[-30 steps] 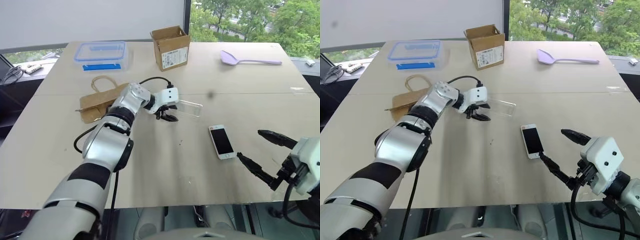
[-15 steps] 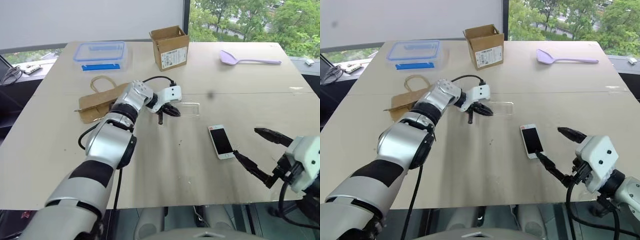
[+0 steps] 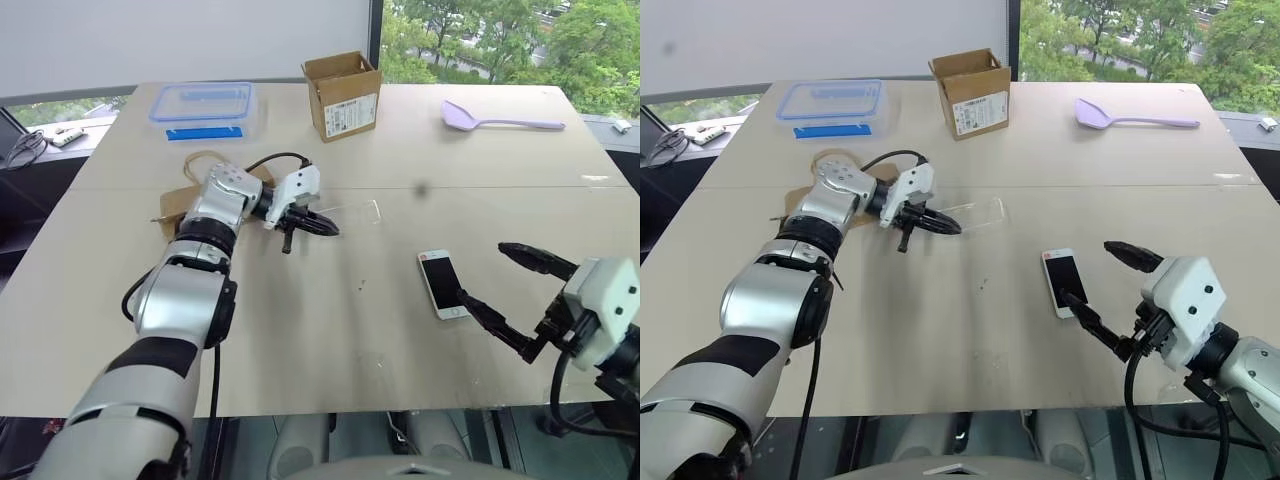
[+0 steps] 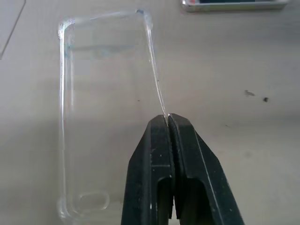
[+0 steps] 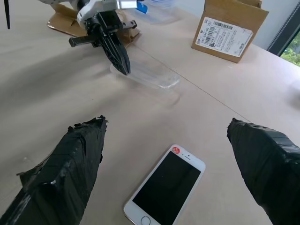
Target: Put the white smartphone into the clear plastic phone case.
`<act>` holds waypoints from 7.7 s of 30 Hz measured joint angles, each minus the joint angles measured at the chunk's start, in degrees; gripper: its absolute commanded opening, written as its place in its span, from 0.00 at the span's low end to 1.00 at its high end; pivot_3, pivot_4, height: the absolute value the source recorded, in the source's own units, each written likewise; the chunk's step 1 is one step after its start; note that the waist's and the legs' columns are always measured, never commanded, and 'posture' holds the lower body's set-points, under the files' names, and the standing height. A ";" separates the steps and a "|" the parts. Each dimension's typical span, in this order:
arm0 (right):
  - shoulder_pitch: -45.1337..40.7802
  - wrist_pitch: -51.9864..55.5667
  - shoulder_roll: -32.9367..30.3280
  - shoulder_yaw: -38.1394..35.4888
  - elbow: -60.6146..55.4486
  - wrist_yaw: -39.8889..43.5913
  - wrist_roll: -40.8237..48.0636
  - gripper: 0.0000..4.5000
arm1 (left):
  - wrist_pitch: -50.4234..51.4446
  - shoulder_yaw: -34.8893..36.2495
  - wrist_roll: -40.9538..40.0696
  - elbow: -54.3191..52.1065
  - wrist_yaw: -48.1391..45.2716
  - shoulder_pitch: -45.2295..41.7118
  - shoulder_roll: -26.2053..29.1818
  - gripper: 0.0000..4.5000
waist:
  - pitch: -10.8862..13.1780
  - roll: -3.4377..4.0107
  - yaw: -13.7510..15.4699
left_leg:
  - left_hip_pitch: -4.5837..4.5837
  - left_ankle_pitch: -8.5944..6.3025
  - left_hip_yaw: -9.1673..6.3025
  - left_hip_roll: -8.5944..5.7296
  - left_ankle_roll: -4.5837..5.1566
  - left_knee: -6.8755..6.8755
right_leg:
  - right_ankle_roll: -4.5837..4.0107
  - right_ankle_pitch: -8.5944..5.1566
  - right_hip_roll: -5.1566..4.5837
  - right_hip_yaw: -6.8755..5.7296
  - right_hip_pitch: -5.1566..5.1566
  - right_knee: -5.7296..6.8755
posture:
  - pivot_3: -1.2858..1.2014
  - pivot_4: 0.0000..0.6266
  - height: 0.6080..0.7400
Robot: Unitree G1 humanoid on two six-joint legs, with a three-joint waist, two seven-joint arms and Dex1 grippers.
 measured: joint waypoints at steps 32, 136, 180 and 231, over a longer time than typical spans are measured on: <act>9.61 1.96 1.55 1.89 -1.00 1.13 -4.15 1.00 | 12.23 -14.71 -2.25 -40.75 4.99 19.25 2.61 0.01 | -0.04 0.04 0.54 | 0.04 0.00 0.06 0.20 0.01 0.15 | -0.21 -0.15 0.02 0.04 0.06 0.04 | 0.52 0.24 1.00; -46.54 3.76 -7.30 30.54 44.80 29.92 -19.96 0.65 | 29.25 7.32 -35.32 -68.01 3.86 44.82 21.72 1.00 | 0.12 0.27 -1.38 | 0.06 -0.04 0.35 0.43 0.06 -0.36 | -0.25 -0.16 0.08 0.21 -0.18 -0.34 | 0.52 0.24 1.00; -67.67 10.08 8.13 57.60 50.56 37.46 -46.98 0.65 | 18.52 7.74 -31.77 -60.16 5.45 51.63 20.70 1.00 | 0.20 0.36 -1.45 | 0.02 -0.05 0.27 0.33 0.04 -0.42 | -0.28 0.11 0.00 0.15 -0.31 -0.21 | 0.52 0.24 1.00; -69.63 5.48 22.41 51.91 62.87 20.67 -46.43 0.01 | 17.80 7.15 -30.27 -57.39 5.39 49.84 18.61 1.00 | 0.20 0.36 -1.70 | 0.04 -0.04 0.22 0.24 0.04 -0.43 | -0.28 0.12 0.01 0.16 -0.31 -0.13 | 0.52 0.24 1.00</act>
